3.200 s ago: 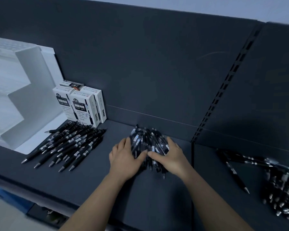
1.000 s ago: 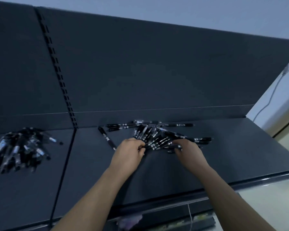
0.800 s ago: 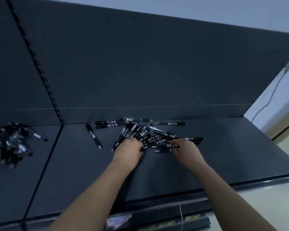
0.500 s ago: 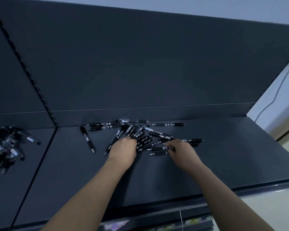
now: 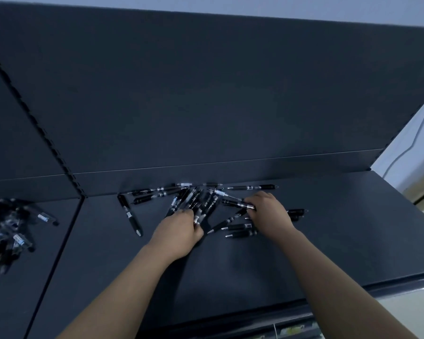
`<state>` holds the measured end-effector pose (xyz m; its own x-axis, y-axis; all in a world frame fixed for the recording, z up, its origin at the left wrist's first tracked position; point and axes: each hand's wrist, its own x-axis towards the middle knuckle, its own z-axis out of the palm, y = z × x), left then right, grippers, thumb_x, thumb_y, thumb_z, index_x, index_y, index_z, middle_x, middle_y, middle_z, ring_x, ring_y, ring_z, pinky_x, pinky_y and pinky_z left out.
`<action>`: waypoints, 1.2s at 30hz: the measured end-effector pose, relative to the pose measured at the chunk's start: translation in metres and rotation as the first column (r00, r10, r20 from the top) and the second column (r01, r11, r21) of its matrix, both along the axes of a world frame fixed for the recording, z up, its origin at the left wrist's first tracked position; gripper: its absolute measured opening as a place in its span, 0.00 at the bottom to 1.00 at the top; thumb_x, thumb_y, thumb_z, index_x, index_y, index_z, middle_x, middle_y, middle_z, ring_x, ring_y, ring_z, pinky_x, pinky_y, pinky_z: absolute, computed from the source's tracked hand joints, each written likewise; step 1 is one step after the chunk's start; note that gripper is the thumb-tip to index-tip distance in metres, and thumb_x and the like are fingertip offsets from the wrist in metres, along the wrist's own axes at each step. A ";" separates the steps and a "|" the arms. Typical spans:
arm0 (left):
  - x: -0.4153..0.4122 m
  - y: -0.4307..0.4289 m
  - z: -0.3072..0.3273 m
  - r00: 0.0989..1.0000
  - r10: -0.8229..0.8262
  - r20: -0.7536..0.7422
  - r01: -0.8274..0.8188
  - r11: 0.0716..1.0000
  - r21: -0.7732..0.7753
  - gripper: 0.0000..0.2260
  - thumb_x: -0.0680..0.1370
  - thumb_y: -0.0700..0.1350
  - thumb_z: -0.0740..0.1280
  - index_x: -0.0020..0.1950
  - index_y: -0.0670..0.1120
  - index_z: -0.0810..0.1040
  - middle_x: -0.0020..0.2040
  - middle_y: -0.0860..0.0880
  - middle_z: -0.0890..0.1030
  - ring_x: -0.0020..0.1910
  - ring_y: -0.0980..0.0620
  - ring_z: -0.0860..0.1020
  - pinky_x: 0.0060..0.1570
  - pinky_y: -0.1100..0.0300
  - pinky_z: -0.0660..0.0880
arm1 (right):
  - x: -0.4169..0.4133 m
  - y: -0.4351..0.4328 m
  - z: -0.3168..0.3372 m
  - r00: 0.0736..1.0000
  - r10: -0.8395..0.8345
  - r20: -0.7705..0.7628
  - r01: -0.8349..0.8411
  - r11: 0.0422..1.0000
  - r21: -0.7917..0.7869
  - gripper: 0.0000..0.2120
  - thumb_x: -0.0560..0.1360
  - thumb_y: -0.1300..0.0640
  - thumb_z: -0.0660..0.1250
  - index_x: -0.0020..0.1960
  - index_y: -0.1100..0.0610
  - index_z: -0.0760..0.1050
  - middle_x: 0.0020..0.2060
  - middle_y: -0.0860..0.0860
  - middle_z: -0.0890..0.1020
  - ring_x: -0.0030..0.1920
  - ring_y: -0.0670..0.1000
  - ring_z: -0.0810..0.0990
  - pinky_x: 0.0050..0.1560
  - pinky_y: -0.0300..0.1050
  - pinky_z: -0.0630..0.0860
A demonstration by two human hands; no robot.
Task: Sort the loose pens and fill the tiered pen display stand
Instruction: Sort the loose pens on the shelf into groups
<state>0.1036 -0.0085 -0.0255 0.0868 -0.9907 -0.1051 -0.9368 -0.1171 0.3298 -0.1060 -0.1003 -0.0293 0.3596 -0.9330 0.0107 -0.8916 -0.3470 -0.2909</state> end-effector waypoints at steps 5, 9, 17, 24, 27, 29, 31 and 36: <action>0.015 -0.002 0.007 0.947 0.079 -0.311 -0.082 0.997 0.001 0.07 0.80 0.44 0.56 0.43 0.45 0.64 0.39 0.46 0.74 0.37 0.49 0.73 0.38 0.55 0.69 | 0.000 -0.016 0.000 0.998 0.021 -0.055 -0.021 1.000 0.009 0.09 0.79 0.57 0.61 0.51 0.59 0.78 0.53 0.53 0.76 0.53 0.56 0.77 0.47 0.46 0.72; 0.010 -0.008 0.010 0.955 0.061 -0.289 -0.073 0.997 -0.033 0.06 0.82 0.43 0.54 0.46 0.43 0.65 0.36 0.49 0.72 0.33 0.53 0.68 0.33 0.59 0.66 | -0.004 -0.032 0.002 0.992 0.082 -0.100 -0.082 0.997 0.005 0.12 0.80 0.58 0.58 0.48 0.61 0.78 0.51 0.54 0.75 0.48 0.56 0.78 0.45 0.47 0.75; -0.019 -0.014 -0.007 0.967 0.188 -0.175 -0.186 0.982 0.023 0.09 0.76 0.49 0.69 0.41 0.47 0.73 0.40 0.50 0.77 0.42 0.49 0.78 0.43 0.58 0.74 | -0.011 -0.042 -0.002 0.952 0.307 -0.006 -0.307 0.951 0.041 0.07 0.78 0.57 0.65 0.45 0.53 0.81 0.48 0.48 0.77 0.50 0.49 0.76 0.51 0.44 0.75; -0.016 -0.012 -0.005 0.940 0.274 -0.201 -0.246 0.957 0.153 0.11 0.71 0.47 0.74 0.37 0.47 0.74 0.36 0.53 0.76 0.35 0.55 0.74 0.36 0.63 0.70 | -0.014 -0.042 0.004 0.967 0.244 0.077 -0.252 0.961 0.118 0.05 0.78 0.59 0.62 0.46 0.57 0.76 0.47 0.51 0.78 0.48 0.53 0.78 0.47 0.45 0.74; -0.008 -0.006 0.001 0.900 0.334 -0.280 -0.295 0.940 0.173 0.10 0.70 0.48 0.76 0.37 0.47 0.76 0.34 0.54 0.76 0.33 0.57 0.74 0.31 0.66 0.68 | -0.014 -0.038 0.006 0.956 0.226 0.186 -0.259 0.950 0.173 0.04 0.79 0.61 0.60 0.50 0.56 0.73 0.47 0.51 0.79 0.47 0.53 0.77 0.48 0.47 0.75; 0.000 0.000 0.008 0.853 0.363 -0.374 -0.341 0.931 0.126 0.10 0.71 0.48 0.75 0.40 0.43 0.80 0.34 0.52 0.77 0.33 0.56 0.74 0.31 0.67 0.67 | -0.009 -0.034 0.005 0.946 0.295 0.137 -0.319 0.925 0.205 0.07 0.79 0.61 0.57 0.55 0.55 0.71 0.50 0.50 0.76 0.49 0.51 0.74 0.49 0.44 0.71; 0.007 0.006 0.016 0.785 0.388 -0.482 -0.386 0.916 0.107 0.11 0.74 0.50 0.72 0.44 0.42 0.80 0.36 0.50 0.79 0.35 0.54 0.74 0.35 0.65 0.68 | 0.000 -0.032 0.001 0.930 0.364 0.053 -0.366 0.901 0.234 0.08 0.80 0.58 0.58 0.58 0.56 0.71 0.53 0.51 0.73 0.55 0.51 0.72 0.57 0.45 0.70; 0.012 0.009 0.023 0.702 0.434 -0.564 -0.412 0.894 0.176 0.13 0.81 0.53 0.60 0.45 0.44 0.72 0.37 0.48 0.80 0.33 0.53 0.77 0.37 0.58 0.75 | 0.013 -0.029 -0.003 0.920 0.392 0.015 -0.379 0.879 0.290 0.07 0.75 0.54 0.68 0.41 0.49 0.71 0.42 0.42 0.70 0.49 0.48 0.73 0.57 0.45 0.72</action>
